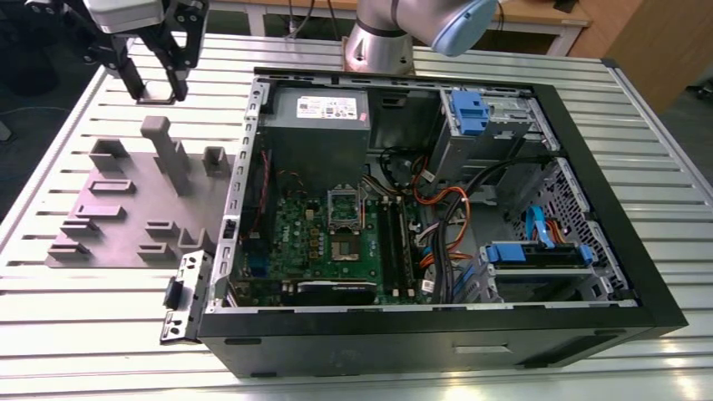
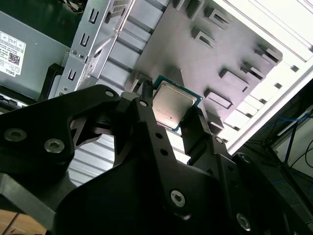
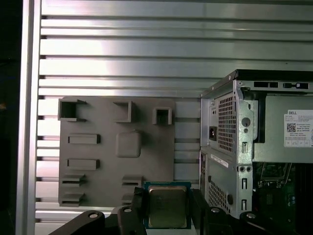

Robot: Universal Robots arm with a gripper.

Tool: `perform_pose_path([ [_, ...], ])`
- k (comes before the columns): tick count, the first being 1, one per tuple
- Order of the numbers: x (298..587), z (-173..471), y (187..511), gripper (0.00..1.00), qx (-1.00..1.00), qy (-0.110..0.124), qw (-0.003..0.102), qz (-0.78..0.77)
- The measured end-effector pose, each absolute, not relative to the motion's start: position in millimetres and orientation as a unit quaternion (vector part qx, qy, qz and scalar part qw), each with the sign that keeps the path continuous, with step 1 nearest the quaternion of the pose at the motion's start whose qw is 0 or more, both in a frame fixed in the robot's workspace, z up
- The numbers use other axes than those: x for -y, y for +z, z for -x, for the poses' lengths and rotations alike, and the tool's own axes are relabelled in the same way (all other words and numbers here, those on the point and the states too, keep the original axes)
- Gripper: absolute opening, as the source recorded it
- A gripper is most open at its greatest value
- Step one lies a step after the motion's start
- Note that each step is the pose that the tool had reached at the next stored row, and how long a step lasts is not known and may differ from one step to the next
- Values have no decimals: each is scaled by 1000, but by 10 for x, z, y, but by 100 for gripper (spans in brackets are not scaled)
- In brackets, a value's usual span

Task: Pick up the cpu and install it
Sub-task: 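Pick up the cpu and move it towards the insertion slot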

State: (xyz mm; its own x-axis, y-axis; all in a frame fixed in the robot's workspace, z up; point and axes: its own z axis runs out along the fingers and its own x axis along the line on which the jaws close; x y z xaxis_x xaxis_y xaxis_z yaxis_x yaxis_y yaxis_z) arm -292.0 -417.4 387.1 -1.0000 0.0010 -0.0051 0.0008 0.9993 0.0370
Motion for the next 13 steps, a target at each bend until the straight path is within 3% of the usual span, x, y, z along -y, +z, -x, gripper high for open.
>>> perform_pose_path([
  [13, 4177, 2878, 3871, 47, -1000, 19, 3, 0],
])
